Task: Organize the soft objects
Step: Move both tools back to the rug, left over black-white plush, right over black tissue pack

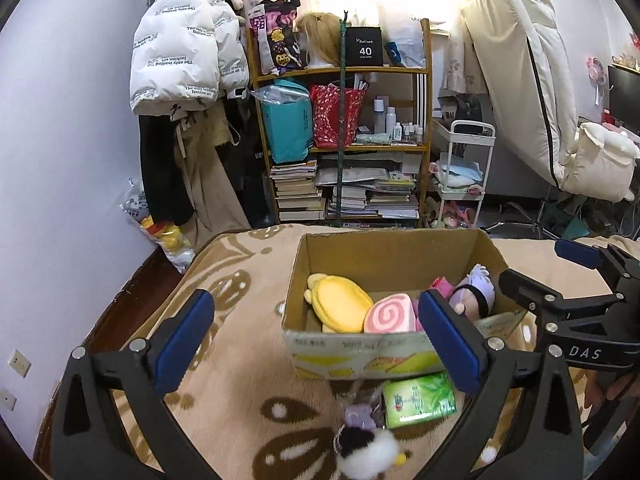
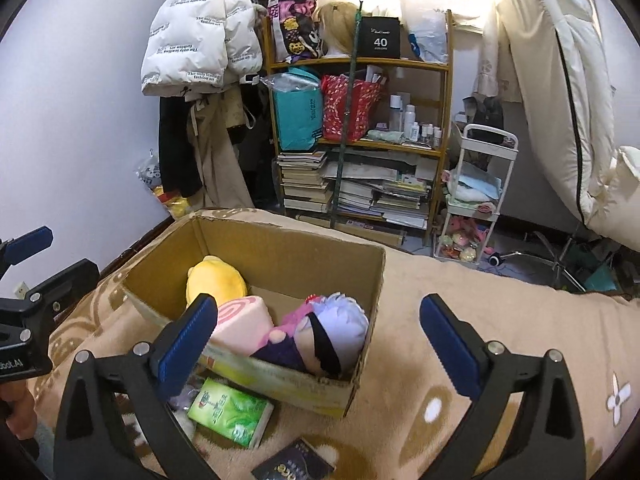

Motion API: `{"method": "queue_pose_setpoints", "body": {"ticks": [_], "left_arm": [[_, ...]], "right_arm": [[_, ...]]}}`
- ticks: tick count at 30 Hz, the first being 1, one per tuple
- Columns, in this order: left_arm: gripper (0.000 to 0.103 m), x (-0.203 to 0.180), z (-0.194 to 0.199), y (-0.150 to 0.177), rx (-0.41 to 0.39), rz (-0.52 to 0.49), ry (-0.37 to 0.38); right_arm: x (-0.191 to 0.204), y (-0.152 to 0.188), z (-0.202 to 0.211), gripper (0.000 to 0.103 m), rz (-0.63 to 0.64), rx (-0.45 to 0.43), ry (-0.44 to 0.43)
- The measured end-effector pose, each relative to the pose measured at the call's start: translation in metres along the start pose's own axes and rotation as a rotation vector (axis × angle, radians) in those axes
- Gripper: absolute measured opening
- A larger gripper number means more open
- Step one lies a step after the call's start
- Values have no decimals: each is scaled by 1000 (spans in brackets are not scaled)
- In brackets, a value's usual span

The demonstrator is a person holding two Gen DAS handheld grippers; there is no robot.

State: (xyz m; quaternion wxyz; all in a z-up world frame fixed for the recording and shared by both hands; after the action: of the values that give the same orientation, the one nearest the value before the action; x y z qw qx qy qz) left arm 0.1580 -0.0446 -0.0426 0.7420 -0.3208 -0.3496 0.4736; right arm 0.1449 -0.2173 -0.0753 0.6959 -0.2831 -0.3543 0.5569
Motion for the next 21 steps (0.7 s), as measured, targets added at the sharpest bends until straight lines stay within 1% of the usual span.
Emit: {"method": "queue_pose_setpoints", "body": {"ticks": [4,7,10,12,14,18,21], "left_arm": [[101,3,9,7,17,-2,0],[101,9,15,15,45,22,11],[101,15,21,22,62,22,-8],[101,16,25,26,78,5,-13],[101,15,30,29,88,-5,2],[101,15,34,34,108,4,3],[101,16,36,37,126,8,0]], "right_arm": [[-4,5,13,103,-37,6,2],[-7,7,23,103,-68,8,4],[-10,10,34,103,-101,4,9],[-11,13,38,103,-111,13,12],[-13,17,43,103,-121,25,23],[-14,27,46,103,-151,63,19],[-14,33,47,103,-156,70,29]]}}
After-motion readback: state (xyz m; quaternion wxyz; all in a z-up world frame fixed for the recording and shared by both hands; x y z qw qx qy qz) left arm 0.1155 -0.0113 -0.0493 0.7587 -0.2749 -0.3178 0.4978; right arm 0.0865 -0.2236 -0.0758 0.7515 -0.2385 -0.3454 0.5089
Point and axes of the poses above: each gripper's, at about its wrist camera, not at the fingertips, and z roughly against the way its jaws point, x to its left, y to its underside, the point moved 6 cm from there along -z, roughly the way its jaws point, and after that the axes turned 9 degrees about -z, right-handed, at the moved point
